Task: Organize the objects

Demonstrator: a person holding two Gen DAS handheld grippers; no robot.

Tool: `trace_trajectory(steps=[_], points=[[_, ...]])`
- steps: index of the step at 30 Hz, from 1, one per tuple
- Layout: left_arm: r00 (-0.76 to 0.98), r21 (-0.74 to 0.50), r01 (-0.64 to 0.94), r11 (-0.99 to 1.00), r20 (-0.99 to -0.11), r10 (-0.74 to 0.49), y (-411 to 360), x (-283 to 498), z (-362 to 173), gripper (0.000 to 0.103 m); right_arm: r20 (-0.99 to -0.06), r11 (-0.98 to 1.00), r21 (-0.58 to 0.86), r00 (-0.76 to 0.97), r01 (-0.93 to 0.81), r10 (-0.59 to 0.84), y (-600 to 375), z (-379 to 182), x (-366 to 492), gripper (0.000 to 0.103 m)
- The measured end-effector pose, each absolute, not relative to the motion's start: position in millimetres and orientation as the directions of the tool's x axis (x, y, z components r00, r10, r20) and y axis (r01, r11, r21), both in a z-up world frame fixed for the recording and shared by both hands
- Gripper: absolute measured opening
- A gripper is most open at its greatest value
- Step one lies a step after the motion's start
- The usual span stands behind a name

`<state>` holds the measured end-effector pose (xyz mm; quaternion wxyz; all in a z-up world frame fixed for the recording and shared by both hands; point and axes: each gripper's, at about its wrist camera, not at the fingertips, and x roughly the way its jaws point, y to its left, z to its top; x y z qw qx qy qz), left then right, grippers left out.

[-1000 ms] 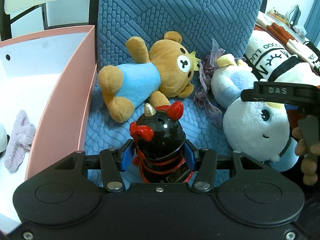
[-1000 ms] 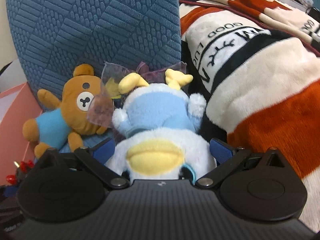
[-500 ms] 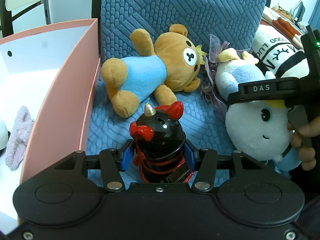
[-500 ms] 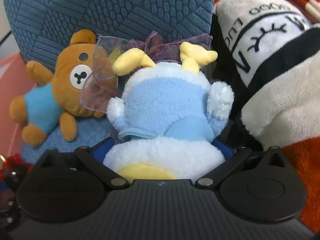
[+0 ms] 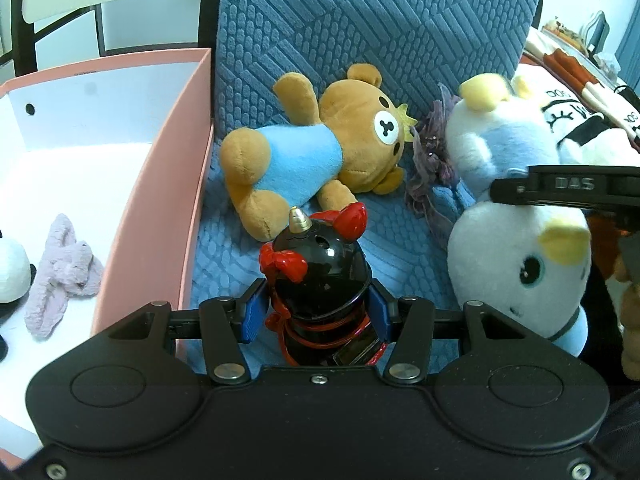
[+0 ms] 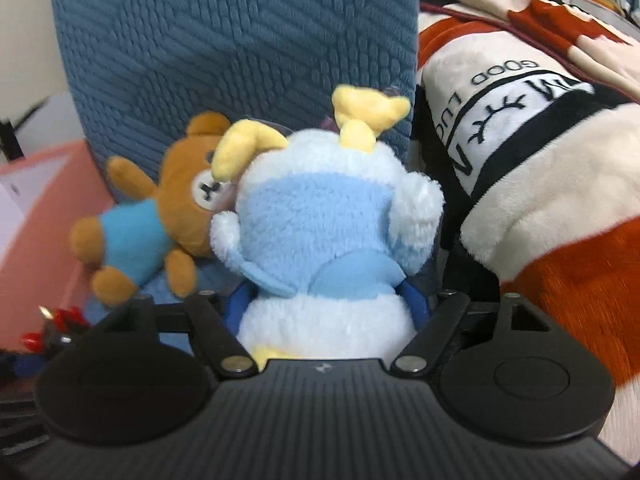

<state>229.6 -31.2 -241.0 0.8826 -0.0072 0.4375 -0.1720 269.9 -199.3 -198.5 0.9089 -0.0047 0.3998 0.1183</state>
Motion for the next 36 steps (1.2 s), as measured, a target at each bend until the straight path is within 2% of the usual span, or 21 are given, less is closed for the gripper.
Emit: trace_trajectory(steps=[7,11,15,20,26,31,33,36], points=[[0.564,-0.149,0.305,0.941,-0.768,-0.304,-32.2,229.5,-241.0,0.049,-0.687,0.955,0.267,0.670,-0.126,0.280,-222.0,-188.6,233.9,0.076],[0.565,-0.152,0.308,0.939,-0.765,-0.309,-32.7,230.1,-240.3,0.050,-0.679,0.941,0.319,0.665,-0.113,0.311,-222.9,-185.5,212.7,0.076],[0.564,-0.140,0.314,0.939,-0.768,-0.303,-34.7,230.4,-241.6,0.050,-0.673,0.941,0.325,0.676,-0.094,0.300,-219.2,-182.1,193.8,0.076],[0.551,-0.143,0.316,0.938,-0.777,-0.304,-34.5,230.6,-242.7,0.050,-0.724,0.943,0.319,0.616,-0.100,0.310,-206.2,-200.1,185.8,0.076],[0.551,-0.136,0.321,0.937,-0.778,-0.302,-32.3,229.5,-242.2,0.049,-0.767,0.939,0.324,0.550,-0.113,0.331,-199.7,-226.2,213.8,0.077],[0.561,-0.107,0.345,0.932,-0.773,-0.296,-37.0,226.5,-240.7,0.049,-0.754,0.923,0.379,0.557,-0.064,0.348,-201.3,-236.6,226.4,0.079],[0.561,-0.104,0.340,0.935,-0.775,-0.290,-38.0,225.2,-241.4,0.049,-0.754,0.928,0.369,0.565,-0.057,0.335,-197.9,-235.6,223.5,0.078],[0.547,-0.124,0.337,0.933,-0.781,-0.301,-37.7,223.8,-244.4,0.049,-0.729,0.959,0.280,0.638,-0.051,0.247,-198.0,-221.1,208.6,0.077]])
